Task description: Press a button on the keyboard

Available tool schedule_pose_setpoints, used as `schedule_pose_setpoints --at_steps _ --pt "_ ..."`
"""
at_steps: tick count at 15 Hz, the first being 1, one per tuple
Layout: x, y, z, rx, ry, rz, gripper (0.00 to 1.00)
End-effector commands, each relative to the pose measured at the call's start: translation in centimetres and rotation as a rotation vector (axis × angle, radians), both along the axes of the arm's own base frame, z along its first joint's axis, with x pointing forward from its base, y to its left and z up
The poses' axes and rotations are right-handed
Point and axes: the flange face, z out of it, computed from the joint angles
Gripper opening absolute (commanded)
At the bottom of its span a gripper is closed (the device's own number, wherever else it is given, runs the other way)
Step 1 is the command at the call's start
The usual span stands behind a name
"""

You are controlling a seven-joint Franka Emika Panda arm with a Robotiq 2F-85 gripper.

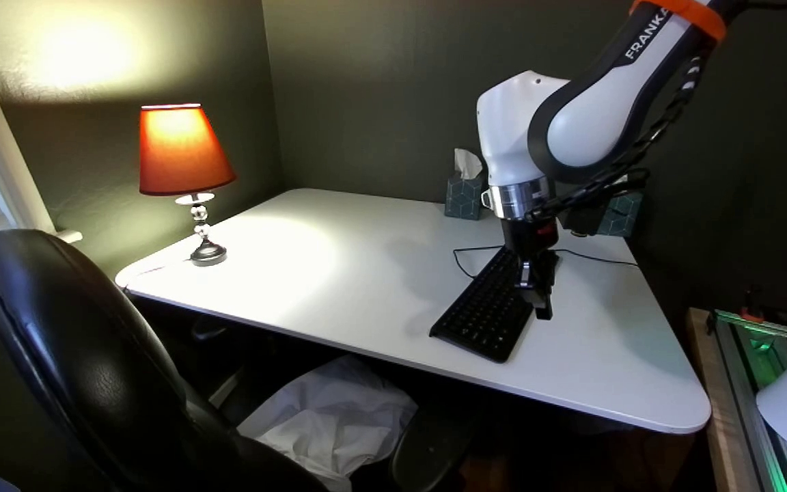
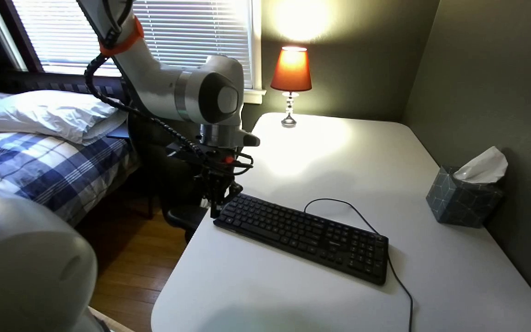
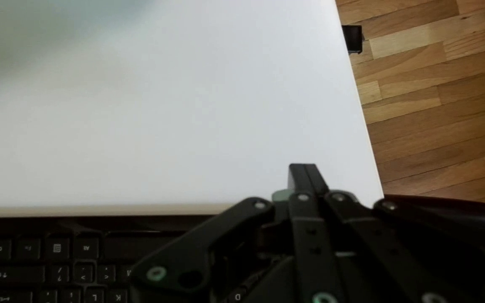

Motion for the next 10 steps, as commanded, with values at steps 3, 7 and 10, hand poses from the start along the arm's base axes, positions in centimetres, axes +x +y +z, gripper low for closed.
schedule_pose_setpoints --at_steps 3,7,10 --pt "0.2 0.0 -0.6 0.003 0.015 0.01 0.01" --pt "0.8 0.0 -1.2 0.01 0.021 0.01 0.0" --pt "1.5 0.2 -1.5 0.01 0.013 0.013 0.0"
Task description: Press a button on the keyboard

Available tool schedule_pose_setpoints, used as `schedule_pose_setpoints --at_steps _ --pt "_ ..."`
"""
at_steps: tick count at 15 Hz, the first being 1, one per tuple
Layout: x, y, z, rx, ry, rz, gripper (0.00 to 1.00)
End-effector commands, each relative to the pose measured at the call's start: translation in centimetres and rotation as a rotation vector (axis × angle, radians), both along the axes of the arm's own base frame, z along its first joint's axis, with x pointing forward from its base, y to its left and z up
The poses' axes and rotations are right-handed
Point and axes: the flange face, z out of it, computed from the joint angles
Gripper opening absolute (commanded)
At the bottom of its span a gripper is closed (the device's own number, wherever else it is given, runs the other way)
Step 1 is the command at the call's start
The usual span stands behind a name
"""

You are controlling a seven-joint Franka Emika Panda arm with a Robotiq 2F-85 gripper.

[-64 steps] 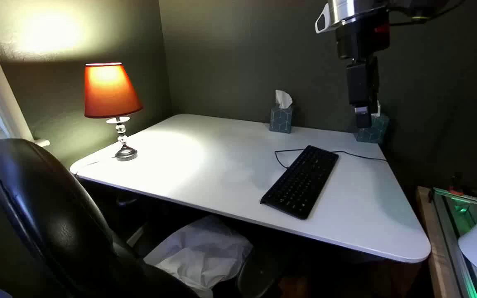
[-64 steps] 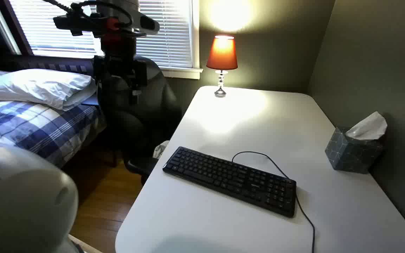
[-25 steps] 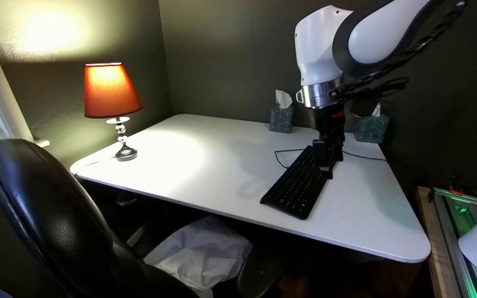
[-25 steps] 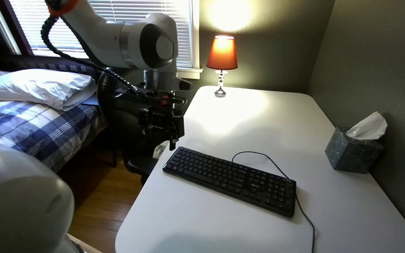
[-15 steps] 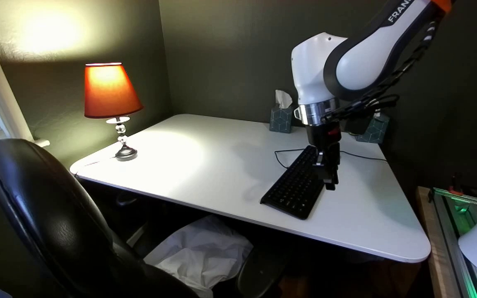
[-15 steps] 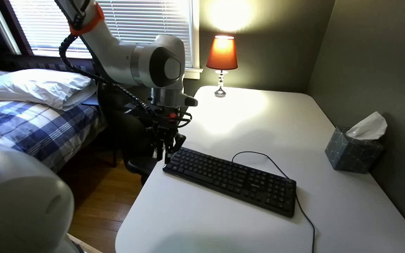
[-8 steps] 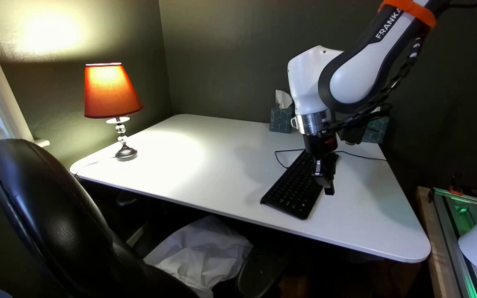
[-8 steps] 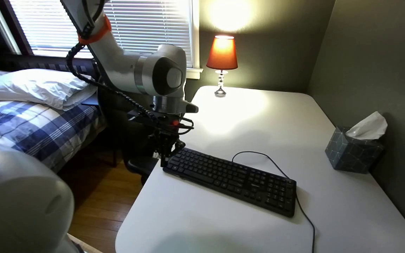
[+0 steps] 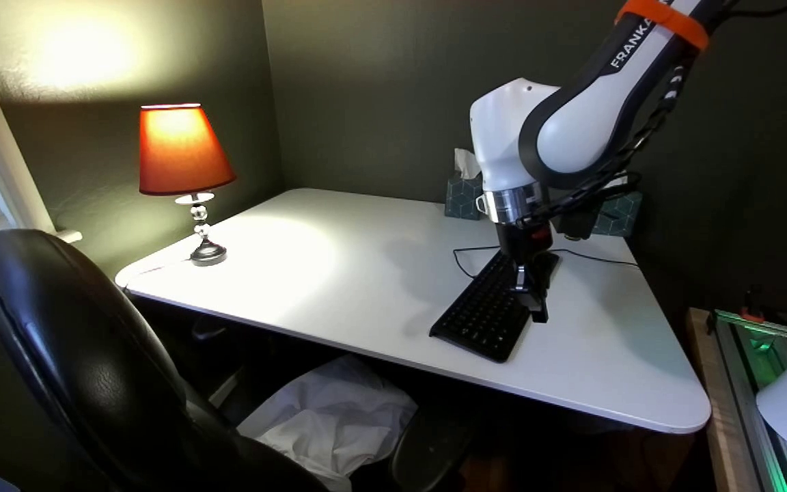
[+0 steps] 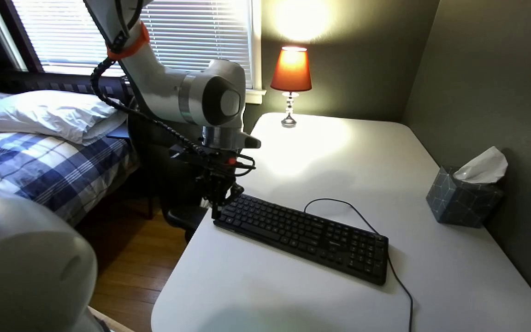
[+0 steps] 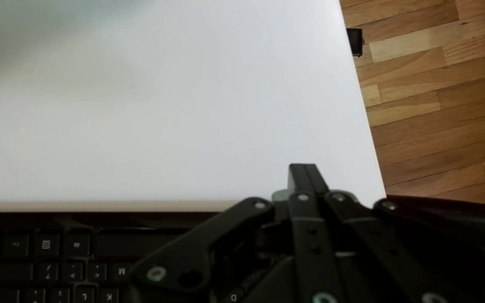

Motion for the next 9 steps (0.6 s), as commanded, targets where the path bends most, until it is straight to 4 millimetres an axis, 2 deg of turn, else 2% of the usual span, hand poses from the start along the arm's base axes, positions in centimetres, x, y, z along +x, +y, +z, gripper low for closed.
schedule_pose_setpoints --at_steps 1,9 --pt "1.0 0.2 -0.8 0.006 0.002 0.002 0.0" --pt "2.5 0.4 -2.5 0.005 0.026 -0.006 0.0"
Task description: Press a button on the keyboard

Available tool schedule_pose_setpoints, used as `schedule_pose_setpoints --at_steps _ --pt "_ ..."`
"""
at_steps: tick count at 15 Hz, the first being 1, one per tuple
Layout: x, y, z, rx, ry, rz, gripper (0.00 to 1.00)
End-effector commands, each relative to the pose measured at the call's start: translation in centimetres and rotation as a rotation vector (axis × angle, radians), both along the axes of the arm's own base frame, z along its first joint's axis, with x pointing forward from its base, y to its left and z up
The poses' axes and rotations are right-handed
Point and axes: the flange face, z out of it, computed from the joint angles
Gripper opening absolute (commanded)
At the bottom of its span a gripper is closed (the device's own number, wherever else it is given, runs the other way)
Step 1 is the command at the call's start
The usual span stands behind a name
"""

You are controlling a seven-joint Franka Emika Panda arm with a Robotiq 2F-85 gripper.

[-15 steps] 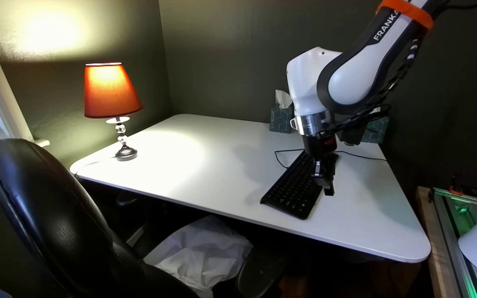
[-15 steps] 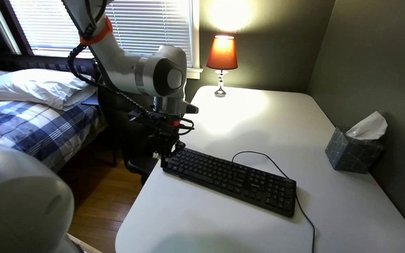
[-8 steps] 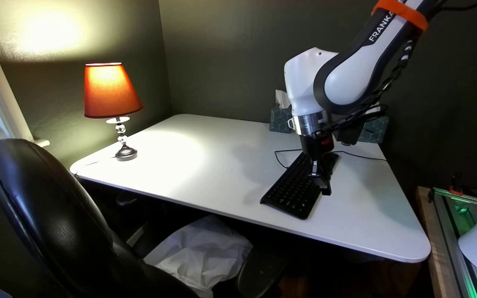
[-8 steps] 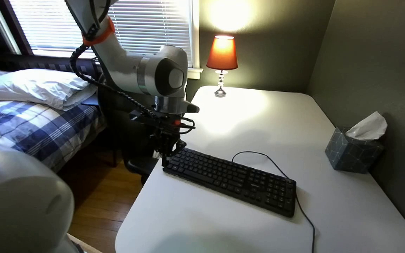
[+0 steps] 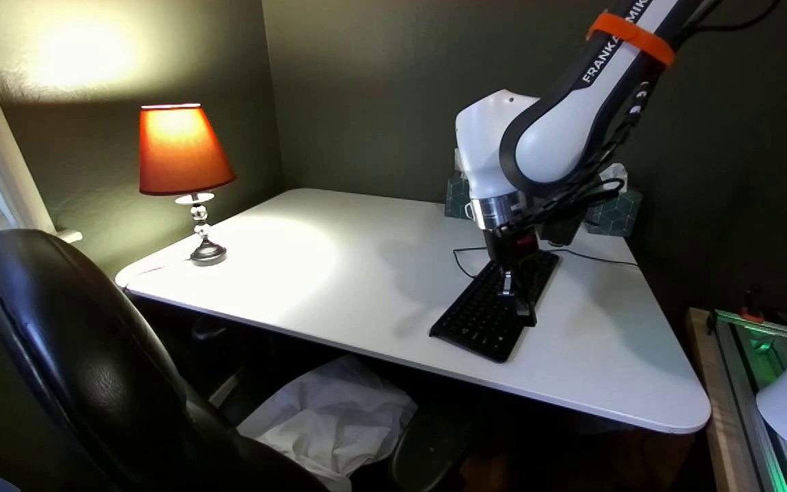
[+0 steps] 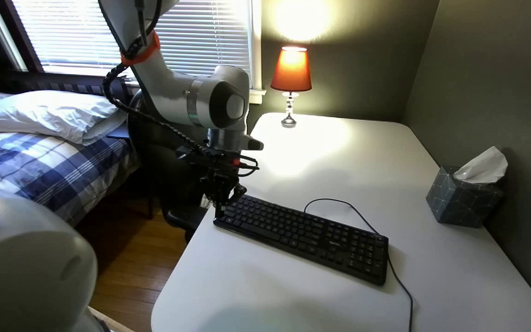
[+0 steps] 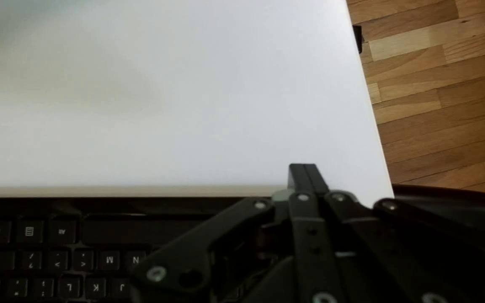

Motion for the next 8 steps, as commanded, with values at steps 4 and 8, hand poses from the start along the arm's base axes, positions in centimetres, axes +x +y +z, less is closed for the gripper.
schedule_pose_setpoints --at_steps 4,8 --pt "1.3 0.2 -1.9 0.008 0.016 -0.004 0.0" --pt "1.7 0.3 -2.5 0.015 0.003 0.015 0.0"
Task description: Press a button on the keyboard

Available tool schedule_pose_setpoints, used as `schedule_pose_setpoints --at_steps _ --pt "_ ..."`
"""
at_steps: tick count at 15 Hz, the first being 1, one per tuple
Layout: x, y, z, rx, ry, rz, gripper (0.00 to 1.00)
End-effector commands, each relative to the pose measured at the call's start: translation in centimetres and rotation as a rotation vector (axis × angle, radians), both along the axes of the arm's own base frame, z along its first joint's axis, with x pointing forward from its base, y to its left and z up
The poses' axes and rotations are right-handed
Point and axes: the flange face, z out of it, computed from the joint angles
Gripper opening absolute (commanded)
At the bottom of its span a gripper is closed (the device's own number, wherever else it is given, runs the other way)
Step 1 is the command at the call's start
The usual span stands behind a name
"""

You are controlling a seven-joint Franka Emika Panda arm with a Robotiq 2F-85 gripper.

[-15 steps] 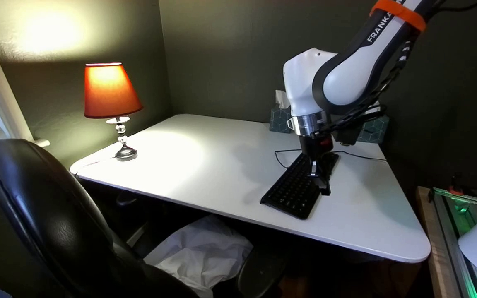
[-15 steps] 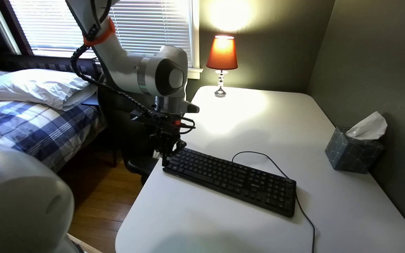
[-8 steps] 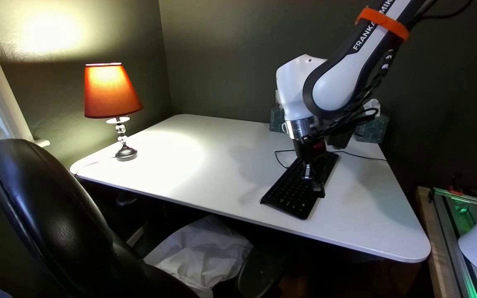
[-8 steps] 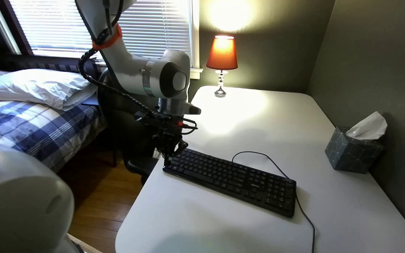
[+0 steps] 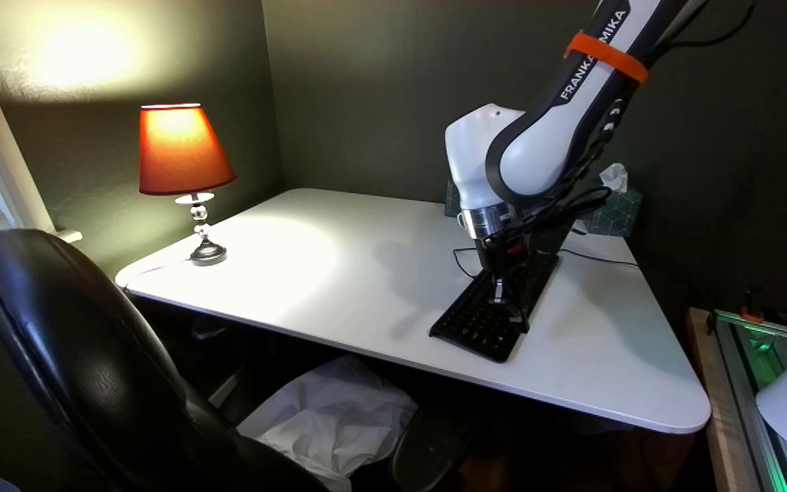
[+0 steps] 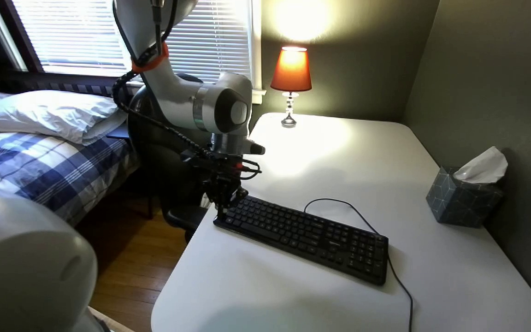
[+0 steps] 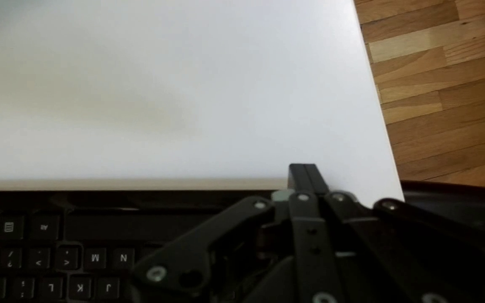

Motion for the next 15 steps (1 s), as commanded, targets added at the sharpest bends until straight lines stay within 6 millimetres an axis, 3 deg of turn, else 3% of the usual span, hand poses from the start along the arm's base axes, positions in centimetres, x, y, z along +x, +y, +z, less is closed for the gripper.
schedule_pose_setpoints --at_steps 1,15 --pt "0.6 0.3 -0.9 0.011 -0.025 0.019 0.0" --pt "1.7 0.2 -2.5 0.033 -0.045 0.028 0.0"
